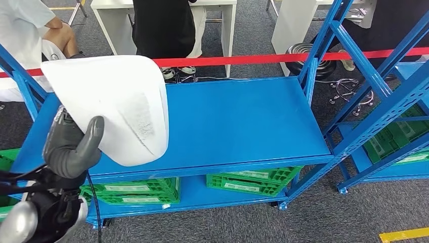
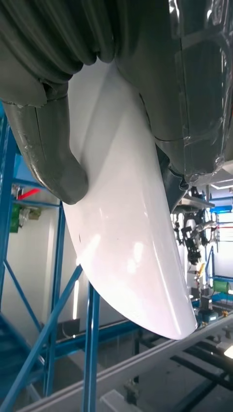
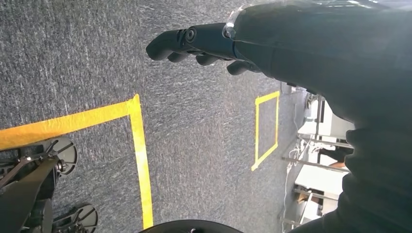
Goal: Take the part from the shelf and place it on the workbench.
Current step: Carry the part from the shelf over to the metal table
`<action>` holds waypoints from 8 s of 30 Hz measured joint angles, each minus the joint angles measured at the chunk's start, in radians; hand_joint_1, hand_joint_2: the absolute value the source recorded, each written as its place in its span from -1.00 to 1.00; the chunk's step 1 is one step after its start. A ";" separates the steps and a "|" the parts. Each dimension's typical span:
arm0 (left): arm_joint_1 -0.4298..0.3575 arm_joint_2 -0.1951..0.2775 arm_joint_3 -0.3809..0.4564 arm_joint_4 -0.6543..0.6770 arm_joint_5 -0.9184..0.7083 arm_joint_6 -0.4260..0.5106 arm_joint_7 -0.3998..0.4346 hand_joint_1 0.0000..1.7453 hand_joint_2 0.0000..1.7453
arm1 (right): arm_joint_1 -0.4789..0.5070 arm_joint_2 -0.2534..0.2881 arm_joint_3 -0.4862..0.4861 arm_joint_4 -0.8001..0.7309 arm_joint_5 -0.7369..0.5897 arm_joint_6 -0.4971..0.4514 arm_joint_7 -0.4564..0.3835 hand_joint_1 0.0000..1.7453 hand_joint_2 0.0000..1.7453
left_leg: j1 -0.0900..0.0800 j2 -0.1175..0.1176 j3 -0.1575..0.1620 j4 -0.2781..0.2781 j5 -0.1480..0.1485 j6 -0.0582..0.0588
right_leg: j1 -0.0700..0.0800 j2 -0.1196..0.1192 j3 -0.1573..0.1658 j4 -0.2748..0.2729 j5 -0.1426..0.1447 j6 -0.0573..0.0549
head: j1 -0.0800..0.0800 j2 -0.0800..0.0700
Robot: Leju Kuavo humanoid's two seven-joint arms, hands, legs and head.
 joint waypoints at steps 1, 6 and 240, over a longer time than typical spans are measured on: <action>0.006 -0.001 0.003 -0.003 0.001 -0.002 -0.005 1.00 1.00 | 0.000 0.000 0.000 0.000 0.000 0.000 0.000 -1.00 1.00 | 0.000 0.000 0.000 0.000 0.000 0.000 | 0.000 0.000 0.000 0.000 0.000 0.000 | 0.000 0.000; 0.037 -0.002 0.009 -0.010 0.002 -0.005 -0.014 1.00 1.00 | 0.000 0.002 0.000 0.000 0.010 0.009 0.007 -1.00 1.00 | 0.000 0.001 0.000 0.000 0.000 0.000 | 0.000 0.000 0.000 0.000 0.000 0.000 | 0.000 0.000; 0.231 -0.092 -0.095 -0.031 -0.046 0.068 -0.077 1.00 1.00 | -0.004 -0.074 0.108 0.019 0.021 -0.055 -0.304 -1.00 1.00 | -0.012 -0.042 -0.047 0.000 0.054 0.033 | 0.026 0.015 0.084 -0.029 -0.034 -0.020 | 0.004 0.000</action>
